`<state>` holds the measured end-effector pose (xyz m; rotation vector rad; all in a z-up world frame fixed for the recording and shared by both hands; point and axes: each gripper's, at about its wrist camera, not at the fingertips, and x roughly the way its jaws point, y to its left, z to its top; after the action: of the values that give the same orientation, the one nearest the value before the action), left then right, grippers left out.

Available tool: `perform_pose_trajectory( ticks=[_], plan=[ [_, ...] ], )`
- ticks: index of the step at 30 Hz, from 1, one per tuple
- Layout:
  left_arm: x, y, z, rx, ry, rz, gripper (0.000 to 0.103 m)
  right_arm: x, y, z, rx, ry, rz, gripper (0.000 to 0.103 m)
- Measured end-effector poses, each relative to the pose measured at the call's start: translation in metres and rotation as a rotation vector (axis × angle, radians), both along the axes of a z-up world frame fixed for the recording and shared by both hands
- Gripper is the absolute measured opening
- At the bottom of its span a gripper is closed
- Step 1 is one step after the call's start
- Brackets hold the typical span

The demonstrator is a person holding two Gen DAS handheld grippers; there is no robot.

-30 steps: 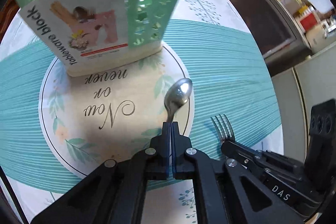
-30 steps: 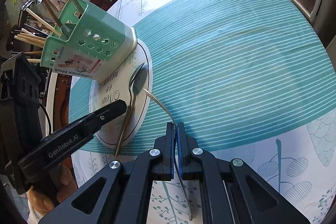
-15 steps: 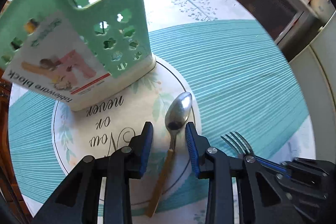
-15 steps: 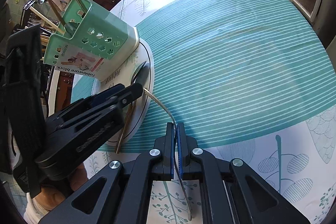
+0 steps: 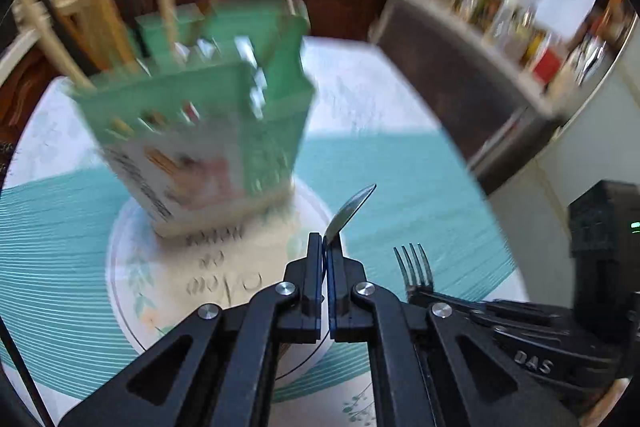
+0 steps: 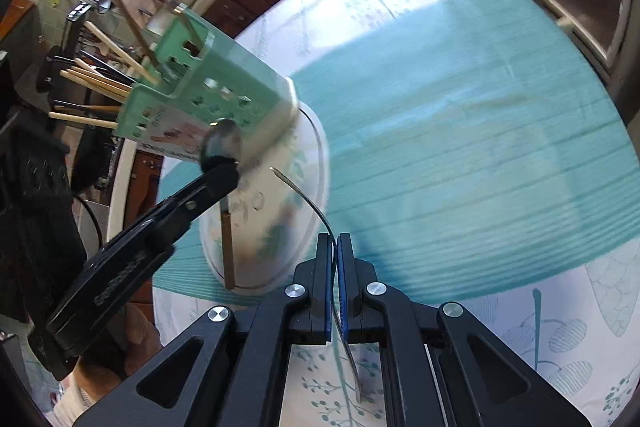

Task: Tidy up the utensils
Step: 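Lift the spoon and fork and drop them into the green holder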

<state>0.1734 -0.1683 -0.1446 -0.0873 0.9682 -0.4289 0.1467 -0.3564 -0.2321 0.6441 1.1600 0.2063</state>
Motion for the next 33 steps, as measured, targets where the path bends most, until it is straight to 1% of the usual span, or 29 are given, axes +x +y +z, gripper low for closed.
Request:
perform_pose_trajectory(
  ticks=[3,5,6,11,14,16,20,23,25,30,33],
  plan=[
    [-0.004,0.018,0.027,-0.104,-0.067,0.039,0.0,0.006,0.004,0.024,0.006,-0.094,0.005,0.003],
    [-0.003,0.027,0.044,-0.17,-0.111,0.053,0.0,0.012,0.007,0.048,0.006,-0.183,0.011,0.003],
    [-0.003,0.037,0.058,-0.213,-0.141,0.054,0.0,0.017,0.008,0.06,-0.001,-0.224,0.013,0.003],
    [0.005,0.051,0.103,-0.305,-0.294,0.078,0.0,0.041,0.016,0.111,-0.043,-0.387,0.007,0.003],
    [0.024,0.048,0.116,-0.349,-0.356,0.108,0.0,0.059,0.019,0.139,-0.059,-0.474,-0.004,0.003],
    [0.036,0.053,0.123,-0.385,-0.397,0.126,0.0,0.068,0.023,0.157,-0.084,-0.53,-0.009,0.003],
    [0.055,0.058,0.126,-0.453,-0.436,0.159,0.0,0.094,0.042,0.185,-0.126,-0.609,-0.015,0.003],
    [0.069,0.055,0.114,-0.463,-0.443,0.175,0.0,0.112,0.05,0.189,-0.159,-0.635,-0.014,0.003],
    [0.076,0.052,0.101,-0.46,-0.43,0.174,0.0,0.121,0.054,0.188,-0.171,-0.639,-0.009,0.003],
    [0.08,0.046,0.072,-0.441,-0.386,0.163,0.0,0.156,0.064,0.153,-0.18,-0.583,0.021,0.003],
    [0.076,0.047,0.061,-0.404,-0.371,0.157,0.001,0.171,0.073,0.131,-0.169,-0.551,0.071,0.003]
  ],
)
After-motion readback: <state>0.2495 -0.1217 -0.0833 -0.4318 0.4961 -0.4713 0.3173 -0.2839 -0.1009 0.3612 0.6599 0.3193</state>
